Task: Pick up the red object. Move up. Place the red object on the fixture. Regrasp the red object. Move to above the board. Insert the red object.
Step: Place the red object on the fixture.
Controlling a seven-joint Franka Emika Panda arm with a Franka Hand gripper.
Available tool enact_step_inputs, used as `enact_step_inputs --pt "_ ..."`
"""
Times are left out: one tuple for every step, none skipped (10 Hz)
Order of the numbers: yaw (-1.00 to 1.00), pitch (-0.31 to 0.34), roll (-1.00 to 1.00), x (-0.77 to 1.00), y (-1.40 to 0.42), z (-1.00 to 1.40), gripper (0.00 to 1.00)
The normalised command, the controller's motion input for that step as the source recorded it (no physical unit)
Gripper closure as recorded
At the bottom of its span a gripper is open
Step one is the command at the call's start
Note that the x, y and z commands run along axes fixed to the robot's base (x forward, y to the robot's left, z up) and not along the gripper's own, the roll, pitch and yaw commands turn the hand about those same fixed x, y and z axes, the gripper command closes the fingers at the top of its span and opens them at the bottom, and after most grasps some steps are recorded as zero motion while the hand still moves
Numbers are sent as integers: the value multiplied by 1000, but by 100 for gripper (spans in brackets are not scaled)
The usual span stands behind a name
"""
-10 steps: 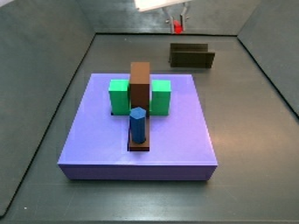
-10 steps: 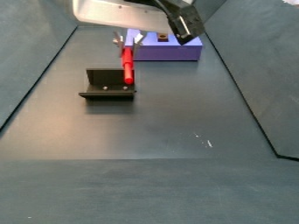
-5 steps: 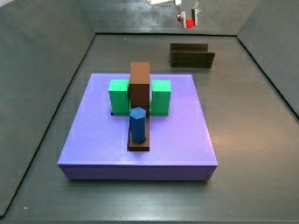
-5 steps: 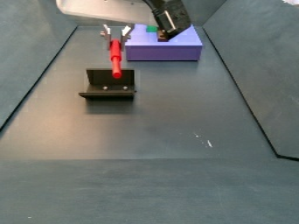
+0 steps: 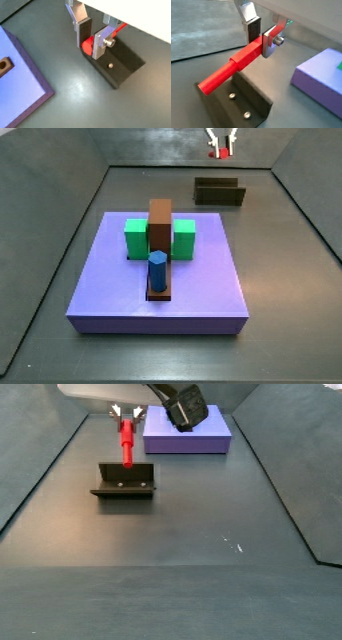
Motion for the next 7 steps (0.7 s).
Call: enact_step_inputs --pt "-149 -229 -983 174 -86 -100 100" --pt "-100 -194 -931 191 -43 -149 100" --pt "-83 -160 -911 180 -23 -169 100" --pt "0 0 0 9 0 -166 100" --pt "0 -111 -243 34 0 -409 100" --pt "0 -214 -531 0 0 -477 100" --pt "-11 -357 -571 9 -6 -497 100"
